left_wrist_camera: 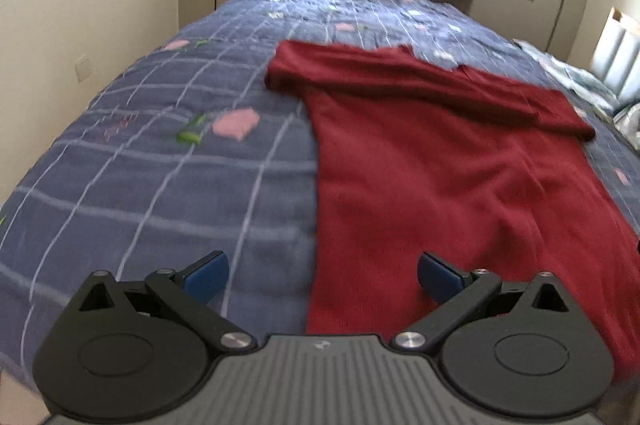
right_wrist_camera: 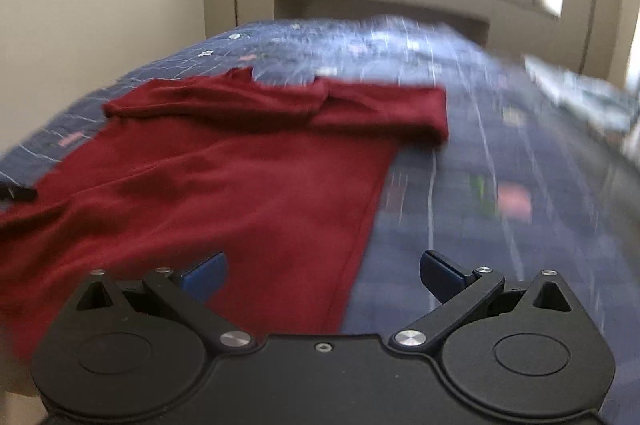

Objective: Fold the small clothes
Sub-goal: 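Grasp the shirt edge again with the right tool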

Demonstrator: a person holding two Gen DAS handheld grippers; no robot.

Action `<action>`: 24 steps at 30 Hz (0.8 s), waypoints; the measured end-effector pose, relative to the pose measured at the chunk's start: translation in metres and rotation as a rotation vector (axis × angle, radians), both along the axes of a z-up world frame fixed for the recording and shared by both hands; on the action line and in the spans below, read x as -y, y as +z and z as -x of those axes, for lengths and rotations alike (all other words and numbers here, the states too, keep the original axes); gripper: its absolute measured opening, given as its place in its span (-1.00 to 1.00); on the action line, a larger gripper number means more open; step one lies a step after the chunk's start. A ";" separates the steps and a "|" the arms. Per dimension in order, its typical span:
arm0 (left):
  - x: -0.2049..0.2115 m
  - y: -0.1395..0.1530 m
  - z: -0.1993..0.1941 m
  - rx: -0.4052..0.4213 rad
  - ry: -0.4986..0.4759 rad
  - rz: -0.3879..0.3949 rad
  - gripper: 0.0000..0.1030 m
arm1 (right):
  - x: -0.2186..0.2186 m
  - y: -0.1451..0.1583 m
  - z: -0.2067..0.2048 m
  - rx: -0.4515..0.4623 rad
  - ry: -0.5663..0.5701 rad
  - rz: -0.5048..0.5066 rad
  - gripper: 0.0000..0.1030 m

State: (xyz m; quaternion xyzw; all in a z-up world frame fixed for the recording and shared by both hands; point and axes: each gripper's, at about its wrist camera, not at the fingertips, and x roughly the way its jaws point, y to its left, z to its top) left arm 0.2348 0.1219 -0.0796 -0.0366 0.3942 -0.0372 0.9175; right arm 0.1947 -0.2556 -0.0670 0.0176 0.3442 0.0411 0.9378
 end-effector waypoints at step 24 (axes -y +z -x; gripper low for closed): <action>-0.004 0.008 0.059 -0.149 -0.044 0.116 0.25 | 0.002 0.009 0.098 0.002 -0.102 -0.090 -0.91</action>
